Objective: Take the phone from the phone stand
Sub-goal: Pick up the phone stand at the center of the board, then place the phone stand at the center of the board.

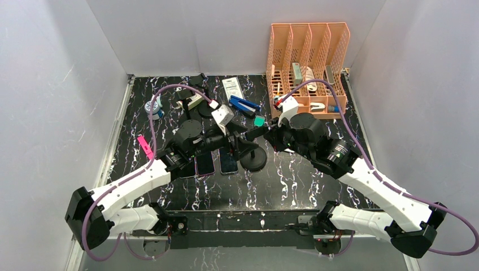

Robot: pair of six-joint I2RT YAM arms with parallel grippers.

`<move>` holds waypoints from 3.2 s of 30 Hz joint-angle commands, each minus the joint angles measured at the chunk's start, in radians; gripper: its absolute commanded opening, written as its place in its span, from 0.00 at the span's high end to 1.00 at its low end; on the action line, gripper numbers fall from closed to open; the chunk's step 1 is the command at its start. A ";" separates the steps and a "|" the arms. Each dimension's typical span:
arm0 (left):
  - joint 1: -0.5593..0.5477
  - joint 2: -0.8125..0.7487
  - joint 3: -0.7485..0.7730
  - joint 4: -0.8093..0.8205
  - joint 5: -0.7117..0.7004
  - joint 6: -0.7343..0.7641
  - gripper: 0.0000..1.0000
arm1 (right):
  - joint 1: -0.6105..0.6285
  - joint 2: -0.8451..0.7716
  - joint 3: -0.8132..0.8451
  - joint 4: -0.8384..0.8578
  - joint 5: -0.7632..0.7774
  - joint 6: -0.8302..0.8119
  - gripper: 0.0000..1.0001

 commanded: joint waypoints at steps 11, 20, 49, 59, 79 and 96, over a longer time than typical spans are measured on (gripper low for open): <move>-0.038 0.062 0.115 -0.050 -0.115 0.028 0.46 | -0.002 -0.025 0.054 0.111 -0.029 0.005 0.99; -0.039 0.094 0.131 -0.050 -0.082 0.001 0.79 | -0.002 -0.048 0.040 0.112 -0.032 0.003 0.99; -0.040 0.065 0.213 0.064 -0.328 -0.063 1.00 | -0.002 -0.220 -0.024 0.153 0.016 -0.019 0.10; -0.039 0.128 0.300 0.127 -0.418 -0.044 1.00 | -0.003 -0.238 -0.034 0.149 0.019 -0.019 0.10; 0.060 0.303 0.397 0.170 -0.617 0.106 1.00 | -0.002 -0.300 -0.033 0.165 0.026 -0.054 0.10; 0.208 0.458 0.402 0.280 -0.528 -0.058 1.00 | -0.002 -0.381 -0.106 0.209 0.051 -0.087 0.10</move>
